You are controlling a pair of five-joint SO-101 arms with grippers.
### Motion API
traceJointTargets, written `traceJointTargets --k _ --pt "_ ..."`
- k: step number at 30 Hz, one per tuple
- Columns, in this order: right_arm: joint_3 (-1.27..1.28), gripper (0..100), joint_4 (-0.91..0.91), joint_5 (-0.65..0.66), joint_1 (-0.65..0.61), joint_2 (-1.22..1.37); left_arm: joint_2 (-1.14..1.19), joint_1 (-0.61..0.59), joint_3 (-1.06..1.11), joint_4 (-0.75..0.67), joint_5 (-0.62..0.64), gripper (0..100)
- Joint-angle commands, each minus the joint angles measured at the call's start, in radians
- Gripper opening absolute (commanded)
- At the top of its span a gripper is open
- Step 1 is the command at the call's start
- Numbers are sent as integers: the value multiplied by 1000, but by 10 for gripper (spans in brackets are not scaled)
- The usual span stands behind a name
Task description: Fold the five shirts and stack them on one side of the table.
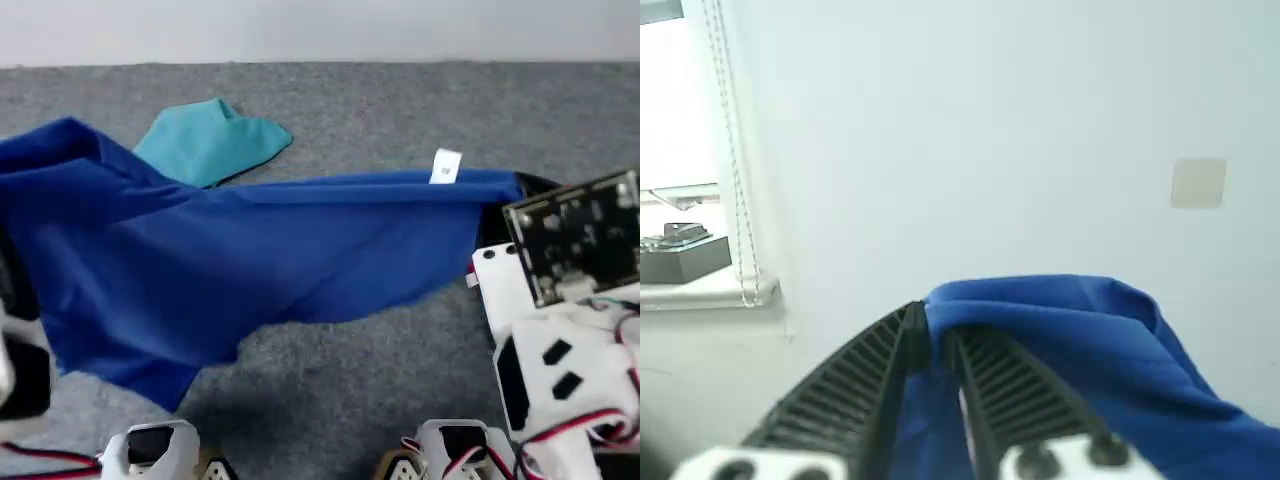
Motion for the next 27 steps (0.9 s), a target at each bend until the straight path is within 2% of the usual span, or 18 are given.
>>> traceJointTargets --k 1,6,9,18,23,27 --pt "-20 9 5 -14 18 5 5 -6 -42 -35 11 19" --pt "-23 9 -19 -77 18 5 15 -6 -47 -64 12 22" --pt "-31 9 -97 -80 19 7 40 -6 -41 -114 12 60" --pt "-226 9 -165 -140 21 128 192 -6 -45 -164 12 80" --pt "-379 9 -101 -143 21 211 201 -5 -45 -169 12 80" --pt "-410 9 -22 -143 21 225 150 -5 -44 -167 12 80"
